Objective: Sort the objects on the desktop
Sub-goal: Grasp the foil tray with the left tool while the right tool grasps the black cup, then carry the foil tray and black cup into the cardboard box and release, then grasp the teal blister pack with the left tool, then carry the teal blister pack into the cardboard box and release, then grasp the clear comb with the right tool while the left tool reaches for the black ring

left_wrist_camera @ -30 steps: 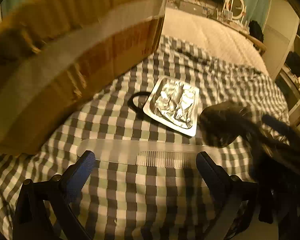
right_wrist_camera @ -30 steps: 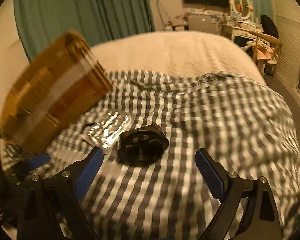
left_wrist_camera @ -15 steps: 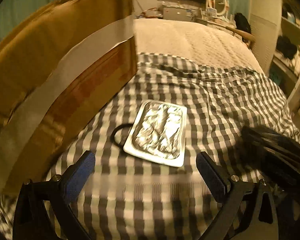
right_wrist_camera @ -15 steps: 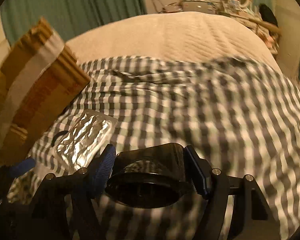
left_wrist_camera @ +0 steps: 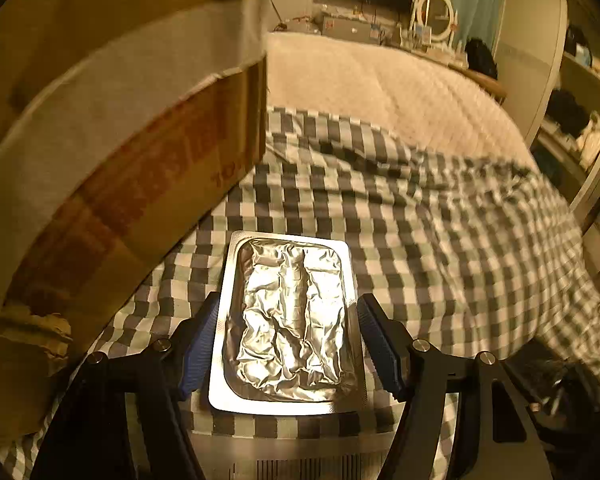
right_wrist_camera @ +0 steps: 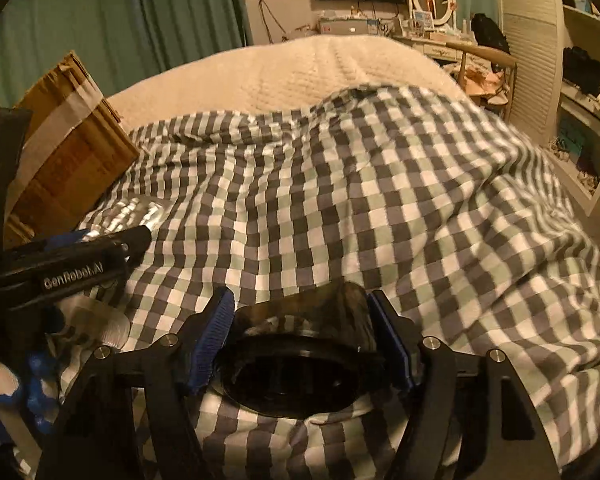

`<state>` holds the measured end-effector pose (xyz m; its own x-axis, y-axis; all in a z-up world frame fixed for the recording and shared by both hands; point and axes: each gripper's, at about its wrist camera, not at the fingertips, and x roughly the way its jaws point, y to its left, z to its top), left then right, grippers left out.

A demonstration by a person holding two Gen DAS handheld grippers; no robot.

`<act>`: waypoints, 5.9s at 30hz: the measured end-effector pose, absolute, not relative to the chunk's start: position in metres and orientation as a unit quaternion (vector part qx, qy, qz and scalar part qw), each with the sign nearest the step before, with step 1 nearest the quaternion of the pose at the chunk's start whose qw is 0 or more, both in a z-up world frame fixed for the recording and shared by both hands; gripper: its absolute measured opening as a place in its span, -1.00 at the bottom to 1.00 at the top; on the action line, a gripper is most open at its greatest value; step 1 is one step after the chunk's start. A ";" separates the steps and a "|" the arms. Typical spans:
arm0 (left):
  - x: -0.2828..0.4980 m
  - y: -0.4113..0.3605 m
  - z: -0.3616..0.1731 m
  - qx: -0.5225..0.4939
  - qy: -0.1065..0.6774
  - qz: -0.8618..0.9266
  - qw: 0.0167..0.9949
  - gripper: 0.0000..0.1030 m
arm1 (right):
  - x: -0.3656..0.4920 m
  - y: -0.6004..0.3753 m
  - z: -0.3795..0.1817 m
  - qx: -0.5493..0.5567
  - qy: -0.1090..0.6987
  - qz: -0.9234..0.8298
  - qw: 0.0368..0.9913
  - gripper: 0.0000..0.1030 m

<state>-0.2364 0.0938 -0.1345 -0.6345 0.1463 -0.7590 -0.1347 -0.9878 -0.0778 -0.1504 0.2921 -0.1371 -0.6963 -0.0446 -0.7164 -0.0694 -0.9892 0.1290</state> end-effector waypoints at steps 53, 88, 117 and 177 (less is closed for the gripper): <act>-0.094 0.023 -0.080 -0.498 -0.019 0.853 0.155 0.59 | -0.123 0.169 0.035 -0.369 0.024 0.920 -0.130 0.29; -0.084 0.034 -0.027 -0.397 0.018 0.910 0.118 0.93 | -0.094 0.207 0.003 -0.411 0.026 0.906 -0.093 0.29; -0.205 -0.107 0.058 -0.380 -0.043 0.923 -0.037 1.00 | -0.243 0.101 0.084 -0.349 0.147 0.908 -0.178 0.96; -0.113 0.064 -0.108 -0.433 0.041 0.898 -0.058 1.00 | -0.112 0.219 -0.128 -0.448 -0.080 0.876 -0.162 -0.91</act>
<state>-0.1132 0.0636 -0.1079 -0.6178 -0.1403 -0.7737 0.0684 -0.9898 0.1248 -0.1124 0.2186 -0.1285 -0.5465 -0.2117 -0.8103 0.3548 -0.9349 0.0049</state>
